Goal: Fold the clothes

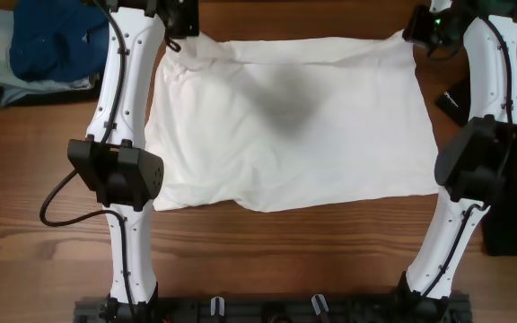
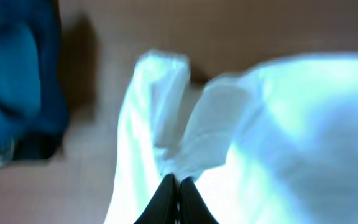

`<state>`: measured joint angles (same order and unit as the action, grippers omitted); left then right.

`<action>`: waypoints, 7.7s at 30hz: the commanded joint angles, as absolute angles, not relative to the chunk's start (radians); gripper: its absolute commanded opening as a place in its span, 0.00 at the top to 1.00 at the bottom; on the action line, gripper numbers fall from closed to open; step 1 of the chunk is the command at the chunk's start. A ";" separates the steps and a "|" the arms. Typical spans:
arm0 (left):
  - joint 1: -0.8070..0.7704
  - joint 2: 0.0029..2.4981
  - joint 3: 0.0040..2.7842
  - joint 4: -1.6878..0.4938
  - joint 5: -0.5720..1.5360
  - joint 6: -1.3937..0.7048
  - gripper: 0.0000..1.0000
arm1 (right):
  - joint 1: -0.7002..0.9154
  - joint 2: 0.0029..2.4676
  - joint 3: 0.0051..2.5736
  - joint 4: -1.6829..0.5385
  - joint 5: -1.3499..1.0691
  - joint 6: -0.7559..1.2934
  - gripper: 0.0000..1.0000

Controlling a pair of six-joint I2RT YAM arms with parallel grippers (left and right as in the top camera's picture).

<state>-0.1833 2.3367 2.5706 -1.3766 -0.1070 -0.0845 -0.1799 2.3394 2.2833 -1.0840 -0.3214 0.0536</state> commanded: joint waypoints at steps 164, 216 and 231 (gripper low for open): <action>-0.428 1.483 1.091 -1.162 -0.105 -0.737 0.96 | -0.212 1.405 0.952 -0.920 -0.169 0.262 0.19; -0.371 1.520 0.822 -0.722 -0.080 -0.740 0.55 | -0.212 1.405 0.952 -0.849 -0.203 0.235 0.20; -0.371 1.521 0.753 -0.570 -0.211 -0.741 0.56 | -0.212 1.405 0.952 -0.850 -0.203 0.234 0.20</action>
<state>-0.3687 1.5169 0.7582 -0.6025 -0.1680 -0.7242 -0.2165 1.4097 0.9550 -0.8513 -0.1905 0.2562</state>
